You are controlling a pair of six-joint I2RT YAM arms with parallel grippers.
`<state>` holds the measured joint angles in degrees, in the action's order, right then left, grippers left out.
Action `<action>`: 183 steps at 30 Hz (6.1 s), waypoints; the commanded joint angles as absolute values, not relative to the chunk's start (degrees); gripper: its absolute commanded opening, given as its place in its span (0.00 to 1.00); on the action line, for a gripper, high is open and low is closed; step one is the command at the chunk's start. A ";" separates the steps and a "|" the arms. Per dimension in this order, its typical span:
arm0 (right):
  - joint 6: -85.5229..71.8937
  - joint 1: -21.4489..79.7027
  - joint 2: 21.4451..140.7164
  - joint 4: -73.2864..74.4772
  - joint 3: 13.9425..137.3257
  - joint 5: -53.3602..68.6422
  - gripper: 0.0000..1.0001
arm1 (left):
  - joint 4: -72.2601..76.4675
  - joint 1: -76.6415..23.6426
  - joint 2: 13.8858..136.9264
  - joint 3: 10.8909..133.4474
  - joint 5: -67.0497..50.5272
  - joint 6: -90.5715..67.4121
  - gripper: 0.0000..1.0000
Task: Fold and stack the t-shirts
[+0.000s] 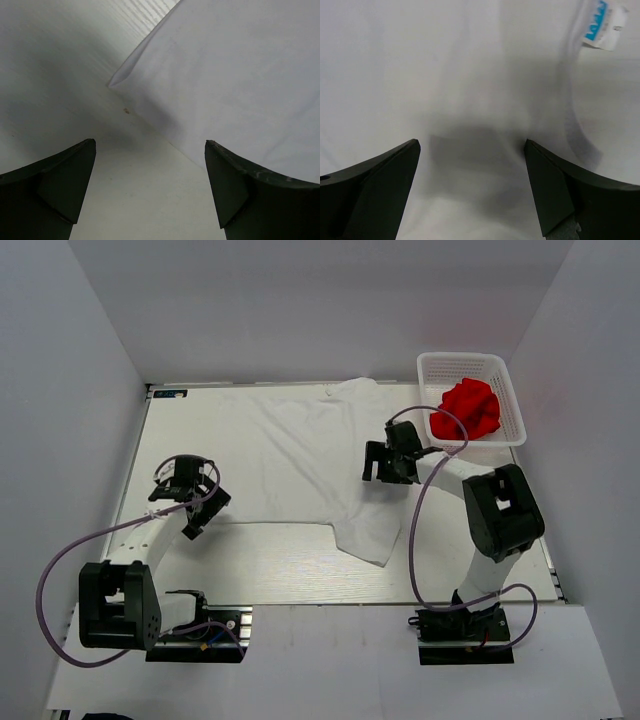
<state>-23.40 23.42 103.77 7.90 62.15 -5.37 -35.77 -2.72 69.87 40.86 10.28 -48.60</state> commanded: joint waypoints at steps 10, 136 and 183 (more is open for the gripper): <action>-17.93 29.70 81.32 10.28 50.81 1.85 0.90 | -32.17 -1.76 76.10 39.37 23.37 -55.99 0.83; -20.82 22.94 99.07 11.26 55.68 3.25 0.90 | -39.46 -1.23 110.84 70.86 10.28 -43.85 1.00; -0.44 22.76 140.88 2.94 121.91 -8.52 0.90 | -43.51 4.13 129.11 110.48 19.85 -40.17 0.90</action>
<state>-2.35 22.83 139.11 12.25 120.36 -7.77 -45.65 4.16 130.37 108.51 18.09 -41.93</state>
